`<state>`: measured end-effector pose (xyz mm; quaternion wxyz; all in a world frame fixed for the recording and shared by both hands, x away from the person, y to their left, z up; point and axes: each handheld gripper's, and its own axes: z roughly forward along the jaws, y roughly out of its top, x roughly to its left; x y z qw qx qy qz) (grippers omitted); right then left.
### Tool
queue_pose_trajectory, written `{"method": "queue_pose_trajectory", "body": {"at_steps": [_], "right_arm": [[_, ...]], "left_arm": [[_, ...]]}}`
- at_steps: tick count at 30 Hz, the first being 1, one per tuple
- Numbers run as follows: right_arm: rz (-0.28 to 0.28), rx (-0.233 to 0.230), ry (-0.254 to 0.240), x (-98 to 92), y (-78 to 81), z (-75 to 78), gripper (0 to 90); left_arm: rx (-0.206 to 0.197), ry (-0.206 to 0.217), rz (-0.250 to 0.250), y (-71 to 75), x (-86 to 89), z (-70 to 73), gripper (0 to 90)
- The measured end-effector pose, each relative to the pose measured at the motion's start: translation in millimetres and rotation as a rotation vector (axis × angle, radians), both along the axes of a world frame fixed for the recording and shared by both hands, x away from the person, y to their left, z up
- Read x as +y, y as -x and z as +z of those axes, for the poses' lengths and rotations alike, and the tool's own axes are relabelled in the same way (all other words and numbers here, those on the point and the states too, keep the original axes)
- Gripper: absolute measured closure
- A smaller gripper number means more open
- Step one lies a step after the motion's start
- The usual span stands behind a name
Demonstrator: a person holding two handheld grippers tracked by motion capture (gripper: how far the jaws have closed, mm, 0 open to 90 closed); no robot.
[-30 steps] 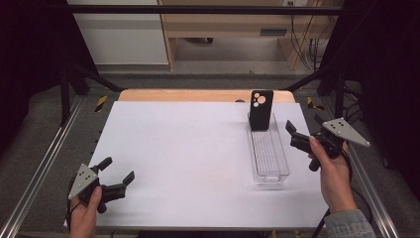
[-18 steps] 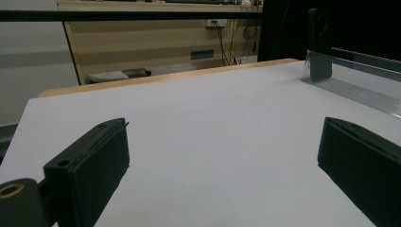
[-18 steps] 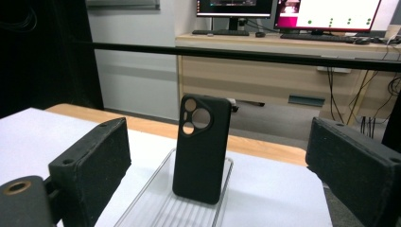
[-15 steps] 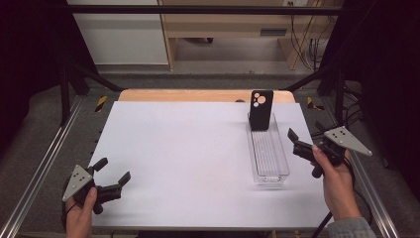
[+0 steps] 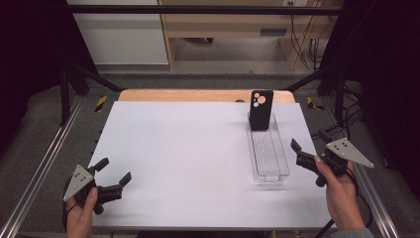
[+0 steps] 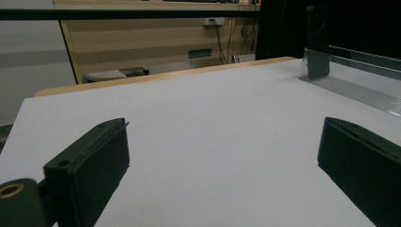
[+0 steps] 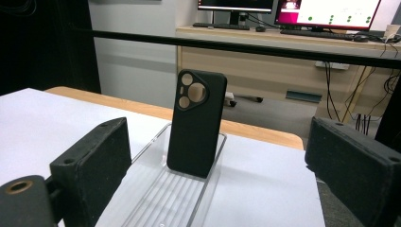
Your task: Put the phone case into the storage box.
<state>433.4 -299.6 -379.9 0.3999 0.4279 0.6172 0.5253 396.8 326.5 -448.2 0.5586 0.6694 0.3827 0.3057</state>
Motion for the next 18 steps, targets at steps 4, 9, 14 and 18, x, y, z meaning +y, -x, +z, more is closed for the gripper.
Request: {"method": "queue_pose_trajectory", "body": {"at_steps": [4, 9, 14, 18], "right_arm": [[-0.007, -0.003, 0.001, -3.3, 3.6, -6.1, 8.2], [-0.004, 0.008, 0.009, -5.0, 7.7, -14.2, 8.1], [0.011, 0.025, 0.013, -6.1, 11.3, -22.1, 8.4], [0.025, 0.041, -0.007, -6.0, 14.5, -28.9, 11.3]], "left_arm": [[0.001, 0.0, 0.001, 0.0, -0.2, 0.0, 3.1], [0.001, 0.0, -0.001, 0.0, -0.7, -0.2, 3.1], [0.001, -0.005, -0.007, 0.0, -1.5, -0.3, 3.1], [-0.001, -0.013, -0.018, 0.1, -2.4, -0.6, 3.1]]}}
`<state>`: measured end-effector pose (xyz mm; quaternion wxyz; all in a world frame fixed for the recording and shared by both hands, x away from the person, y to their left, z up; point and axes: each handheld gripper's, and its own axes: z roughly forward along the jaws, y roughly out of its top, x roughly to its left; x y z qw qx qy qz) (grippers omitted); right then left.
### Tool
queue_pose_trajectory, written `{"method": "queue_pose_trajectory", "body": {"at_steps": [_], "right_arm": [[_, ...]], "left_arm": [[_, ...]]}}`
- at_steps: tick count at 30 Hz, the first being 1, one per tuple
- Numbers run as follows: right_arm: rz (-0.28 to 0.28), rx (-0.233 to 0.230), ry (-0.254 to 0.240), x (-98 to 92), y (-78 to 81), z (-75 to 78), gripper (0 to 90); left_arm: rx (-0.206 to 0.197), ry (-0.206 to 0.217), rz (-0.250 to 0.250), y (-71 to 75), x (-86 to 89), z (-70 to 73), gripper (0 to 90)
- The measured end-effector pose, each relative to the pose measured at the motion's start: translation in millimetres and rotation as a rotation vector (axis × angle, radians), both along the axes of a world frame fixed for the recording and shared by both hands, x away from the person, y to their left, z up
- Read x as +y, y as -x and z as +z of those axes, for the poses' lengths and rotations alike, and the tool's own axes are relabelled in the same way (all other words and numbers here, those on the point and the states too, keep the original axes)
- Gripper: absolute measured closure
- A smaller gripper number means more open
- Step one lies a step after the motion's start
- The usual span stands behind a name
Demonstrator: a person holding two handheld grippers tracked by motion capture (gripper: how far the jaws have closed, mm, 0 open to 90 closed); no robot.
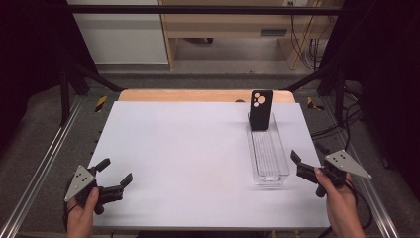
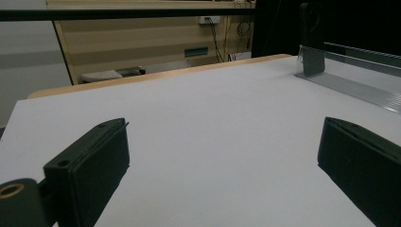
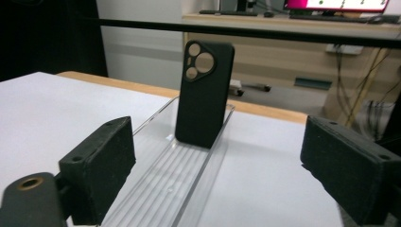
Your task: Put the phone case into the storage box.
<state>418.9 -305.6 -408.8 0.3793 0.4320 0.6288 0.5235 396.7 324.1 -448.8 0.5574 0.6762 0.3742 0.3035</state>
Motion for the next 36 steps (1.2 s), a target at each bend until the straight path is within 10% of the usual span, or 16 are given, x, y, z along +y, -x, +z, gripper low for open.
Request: {"method": "queue_pose_trajectory", "body": {"at_steps": [36], "right_arm": [[0.042, 0.016, -0.065, 10.4, 19.8, -31.7, 3.5]], "left_arm": [[0.005, 0.009, -0.003, -0.1, -0.1, -0.1, 2.7]]}}
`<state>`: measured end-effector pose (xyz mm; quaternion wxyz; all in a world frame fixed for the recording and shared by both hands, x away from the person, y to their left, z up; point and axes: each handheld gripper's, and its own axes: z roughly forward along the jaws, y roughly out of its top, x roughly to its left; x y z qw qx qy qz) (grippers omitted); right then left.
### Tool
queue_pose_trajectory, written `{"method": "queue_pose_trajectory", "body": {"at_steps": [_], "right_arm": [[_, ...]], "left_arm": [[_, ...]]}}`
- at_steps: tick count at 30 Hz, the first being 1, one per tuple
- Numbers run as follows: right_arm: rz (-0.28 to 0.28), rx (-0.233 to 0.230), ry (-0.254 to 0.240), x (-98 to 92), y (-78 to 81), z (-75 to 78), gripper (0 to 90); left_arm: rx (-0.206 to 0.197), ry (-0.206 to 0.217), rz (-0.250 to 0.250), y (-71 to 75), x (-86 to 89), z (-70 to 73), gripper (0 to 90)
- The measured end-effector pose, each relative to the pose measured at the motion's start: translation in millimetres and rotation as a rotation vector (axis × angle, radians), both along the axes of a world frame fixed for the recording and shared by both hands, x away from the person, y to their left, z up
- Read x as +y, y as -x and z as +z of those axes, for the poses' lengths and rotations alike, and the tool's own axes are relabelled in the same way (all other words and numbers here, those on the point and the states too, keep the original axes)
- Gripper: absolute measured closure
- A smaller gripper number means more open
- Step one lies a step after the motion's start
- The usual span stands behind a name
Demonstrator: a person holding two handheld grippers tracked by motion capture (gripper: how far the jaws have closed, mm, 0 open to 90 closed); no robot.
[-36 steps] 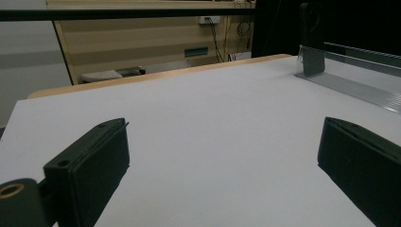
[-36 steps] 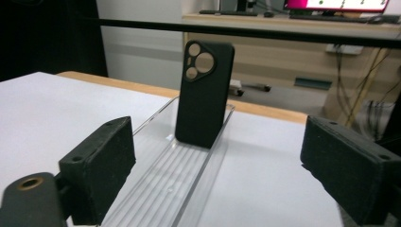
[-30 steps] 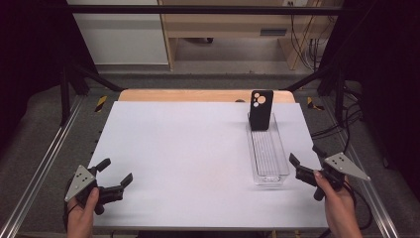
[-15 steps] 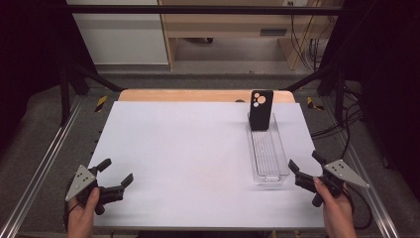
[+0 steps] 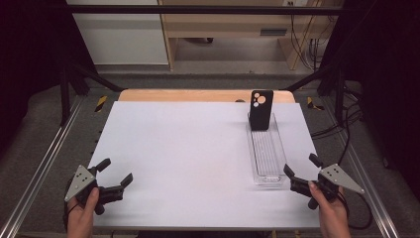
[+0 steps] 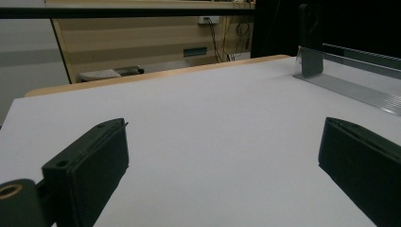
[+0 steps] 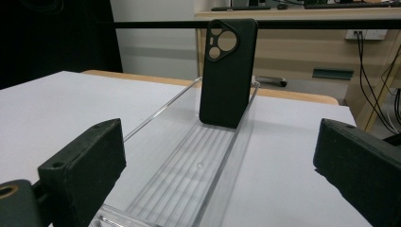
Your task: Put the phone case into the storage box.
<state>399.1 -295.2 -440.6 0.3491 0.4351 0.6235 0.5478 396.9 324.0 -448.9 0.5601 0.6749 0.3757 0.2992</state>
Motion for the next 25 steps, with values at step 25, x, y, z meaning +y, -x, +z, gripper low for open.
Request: {"method": "queue_pose_trajectory", "body": {"at_steps": [25], "right_arm": [[0.027, -0.068, 0.021, 41.0, -7.6, -1.4, 3.4]], "left_arm": [[-0.026, 0.002, -0.004, -0.2, -3.7, 2.5, 2.5]]}}
